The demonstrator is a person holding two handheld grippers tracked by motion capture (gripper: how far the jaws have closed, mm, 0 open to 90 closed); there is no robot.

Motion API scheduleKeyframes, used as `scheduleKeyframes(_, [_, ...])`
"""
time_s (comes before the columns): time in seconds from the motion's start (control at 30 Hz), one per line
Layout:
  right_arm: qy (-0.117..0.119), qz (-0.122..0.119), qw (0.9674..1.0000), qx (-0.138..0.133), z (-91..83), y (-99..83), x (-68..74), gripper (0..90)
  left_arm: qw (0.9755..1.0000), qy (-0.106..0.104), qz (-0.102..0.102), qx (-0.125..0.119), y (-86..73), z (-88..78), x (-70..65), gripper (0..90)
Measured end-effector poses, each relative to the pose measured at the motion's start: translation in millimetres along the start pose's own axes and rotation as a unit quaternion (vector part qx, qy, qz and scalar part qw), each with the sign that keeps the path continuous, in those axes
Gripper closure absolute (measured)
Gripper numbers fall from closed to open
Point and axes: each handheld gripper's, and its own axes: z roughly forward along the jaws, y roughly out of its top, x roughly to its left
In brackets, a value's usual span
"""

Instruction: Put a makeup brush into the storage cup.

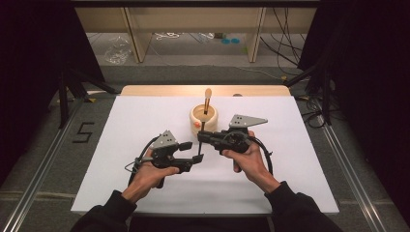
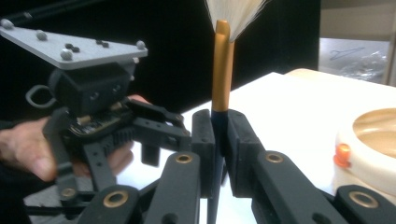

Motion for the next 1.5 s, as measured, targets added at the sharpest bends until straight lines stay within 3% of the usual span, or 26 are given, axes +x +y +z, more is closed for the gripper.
scheduleKeyframes(0.13, [-0.016,-0.012,0.9997,0.016,-4.0,2.0,-2.6,83.4,0.9999,0.007,0.009,0.010,-3.7,-4.5,1.4,28.9])
scheduleKeyframes(0.37, [-0.032,-0.027,0.9989,0.019,-7.6,8.2,-8.5,83.4,0.9990,0.029,0.014,0.032,-15.4,-13.9,4.6,25.5])
scheduleKeyframes(0.5, [-0.035,-0.018,0.9990,0.020,-9.3,11.7,-12.0,83.3,0.9981,0.040,0.020,0.042,-22.1,-18.8,9.3,23.9])
scheduleKeyframes(0.8, [-0.046,-0.022,0.9984,0.023,-9.8,19.7,-20.5,83.4,0.9952,0.073,0.029,0.059,-32.3,-29.1,12.7,20.4])
scheduleKeyframes(1.13, [-0.055,-0.029,0.9979,0.019,-7.5,31.6,-27.1,83.3,0.9941,0.083,0.028,0.064,-40.6,-35.9,18.4,20.4])
scheduleKeyframes(1.43, [-0.078,-0.024,0.9965,0.016,-8.1,38.2,-44.5,83.3,0.9938,0.081,0.034,0.068,-44.5,-39.9,16.7,20.2])
scheduleKeyframes(1.5, [-0.079,-0.023,0.9966,0.012,-7.4,40.4,-47.7,83.3,0.9943,0.083,0.027,0.062,-45.6,-39.6,15.5,20.3])
